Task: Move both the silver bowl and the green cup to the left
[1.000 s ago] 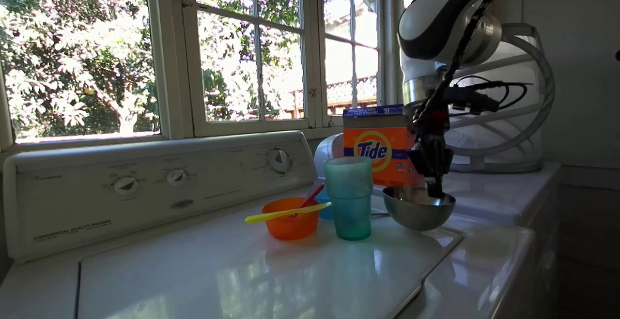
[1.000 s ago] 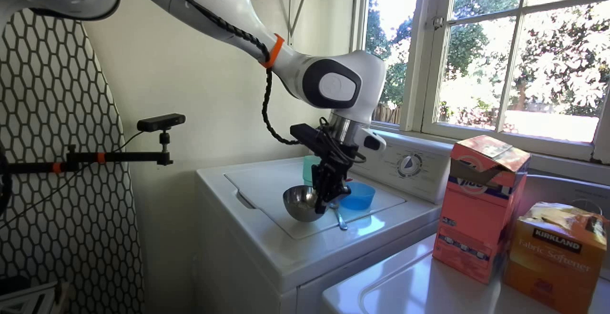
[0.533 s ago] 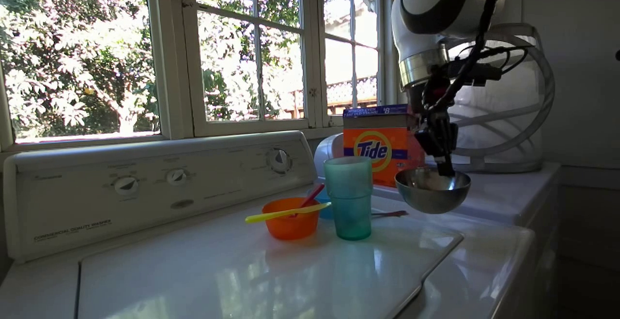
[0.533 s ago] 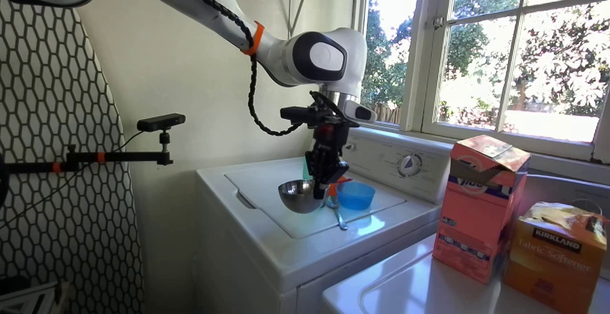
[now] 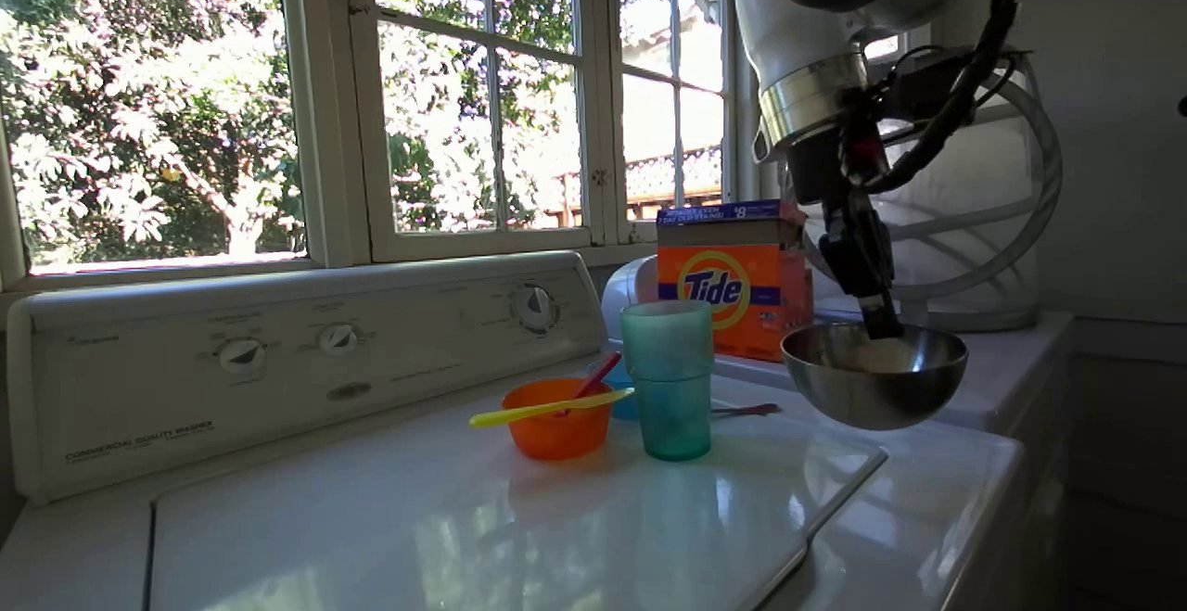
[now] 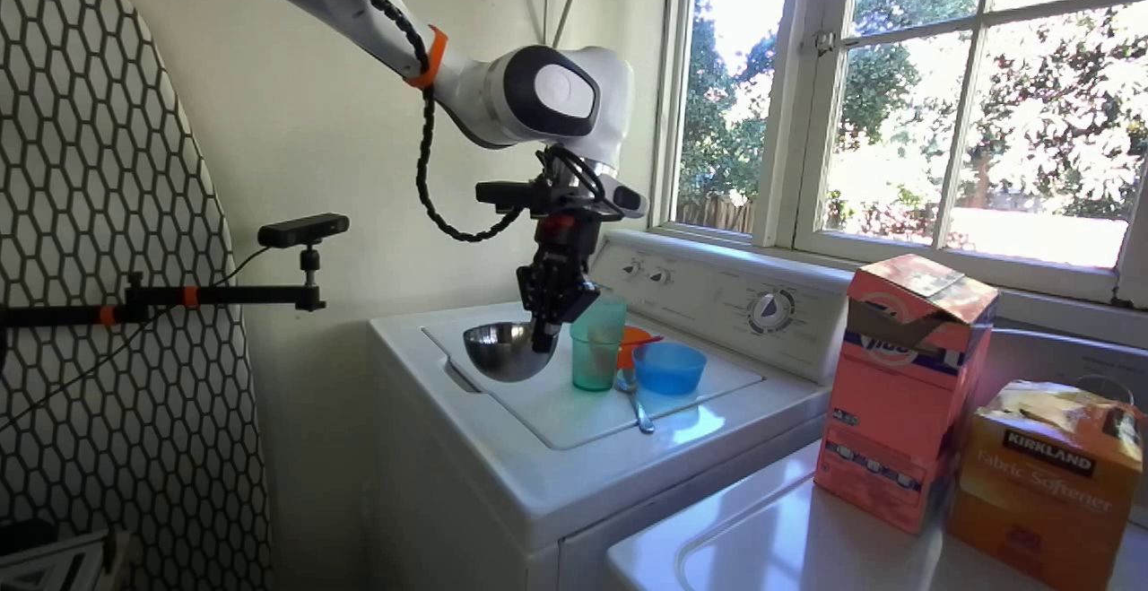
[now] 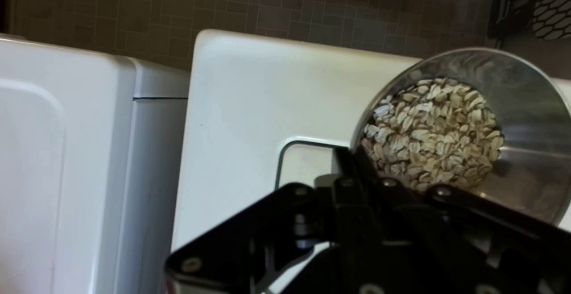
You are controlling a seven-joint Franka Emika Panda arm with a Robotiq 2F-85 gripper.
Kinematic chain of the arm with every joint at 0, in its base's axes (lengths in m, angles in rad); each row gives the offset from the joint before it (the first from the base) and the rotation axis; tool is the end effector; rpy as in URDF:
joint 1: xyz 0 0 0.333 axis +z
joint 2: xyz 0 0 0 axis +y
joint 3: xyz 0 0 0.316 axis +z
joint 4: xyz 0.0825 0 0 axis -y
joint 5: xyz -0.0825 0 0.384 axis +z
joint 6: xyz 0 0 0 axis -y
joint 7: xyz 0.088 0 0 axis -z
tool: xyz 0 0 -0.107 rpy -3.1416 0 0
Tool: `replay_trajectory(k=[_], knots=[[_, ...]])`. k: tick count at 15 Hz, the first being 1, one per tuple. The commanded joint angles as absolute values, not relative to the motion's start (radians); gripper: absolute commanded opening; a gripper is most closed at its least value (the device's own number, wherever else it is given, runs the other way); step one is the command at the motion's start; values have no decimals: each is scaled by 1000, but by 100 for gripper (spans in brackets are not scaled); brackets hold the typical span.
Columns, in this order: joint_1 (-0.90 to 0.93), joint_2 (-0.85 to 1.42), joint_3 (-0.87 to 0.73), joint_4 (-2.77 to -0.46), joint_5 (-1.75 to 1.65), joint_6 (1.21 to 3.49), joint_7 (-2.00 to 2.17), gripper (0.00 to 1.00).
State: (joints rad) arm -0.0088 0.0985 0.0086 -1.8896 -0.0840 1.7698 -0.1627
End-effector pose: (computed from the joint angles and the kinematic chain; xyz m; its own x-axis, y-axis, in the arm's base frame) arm 0.5605 -0.0076 0.4359 0.9576 0.1777 -0.2266 0.1914 -0.9807 0.0397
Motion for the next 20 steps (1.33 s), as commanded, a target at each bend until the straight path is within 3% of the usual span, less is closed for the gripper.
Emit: replay_trajectory(k=[1, 10, 20], knots=[[19, 14, 35, -1963, -65, 1751, -168, 1], [100, -55, 112, -1910, -58, 1659, -202, 1], [116, 13, 124, -1827, -50, 1674, -149, 1]])
